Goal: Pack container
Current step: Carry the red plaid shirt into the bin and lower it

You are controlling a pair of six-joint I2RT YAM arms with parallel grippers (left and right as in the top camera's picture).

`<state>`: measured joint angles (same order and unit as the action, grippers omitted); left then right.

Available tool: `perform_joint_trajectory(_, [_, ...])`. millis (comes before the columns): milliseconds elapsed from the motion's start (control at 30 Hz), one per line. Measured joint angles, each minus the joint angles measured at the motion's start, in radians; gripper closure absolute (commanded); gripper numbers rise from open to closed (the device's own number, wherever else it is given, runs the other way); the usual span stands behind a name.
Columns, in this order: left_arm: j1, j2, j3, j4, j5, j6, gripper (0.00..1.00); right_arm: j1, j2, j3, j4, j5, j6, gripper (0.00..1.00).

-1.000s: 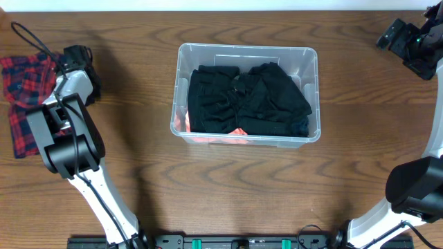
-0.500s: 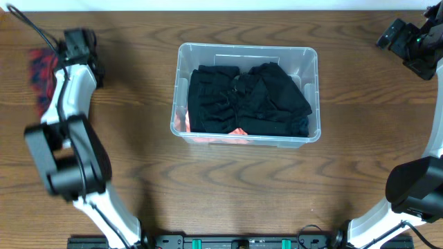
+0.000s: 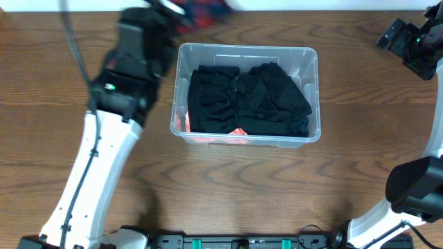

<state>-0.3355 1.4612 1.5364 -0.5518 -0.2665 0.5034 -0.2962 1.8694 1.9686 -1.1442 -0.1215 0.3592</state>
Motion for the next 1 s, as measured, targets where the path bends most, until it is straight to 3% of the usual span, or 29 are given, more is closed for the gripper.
perform_joint_trajectory(167, [-0.181, 0.024, 0.0, -0.003, 0.031, 0.064, 0.94, 0.0, 0.0, 0.0, 0.0, 0.0, 0.0, 0.01])
perform_joint_trajectory(367, [-0.294, 0.075, 0.0, 0.027, 0.04, 0.116, 0.94, 0.0, 0.0, 0.0, 0.0, 0.0, 0.0, 0.01])
perform_joint_trajectory(867, [-0.316, 0.208, 0.0, 0.059, 0.127, 0.128, 0.94, 0.0, 0.0, 0.0, 0.0, 0.0, 0.0, 0.01])
perform_joint_trajectory(900, [-0.315, 0.22, 0.0, 0.058, 0.13, 0.125, 0.89, 0.0, 0.0, 0.0, 0.0, 0.0, 0.0, 0.01])
perform_joint_trajectory(967, [-0.316, 0.24, 0.0, 0.052, 0.134, 0.122, 0.57, 0.0, 0.0, 0.0, 0.0, 0.0, 0.0, 0.01])
perform_joint_trajectory(1000, [-0.316, 0.247, 0.0, 0.045, 0.135, 0.115, 0.48, 0.0, 0.0, 0.0, 0.0, 0.0, 0.0, 0.01])
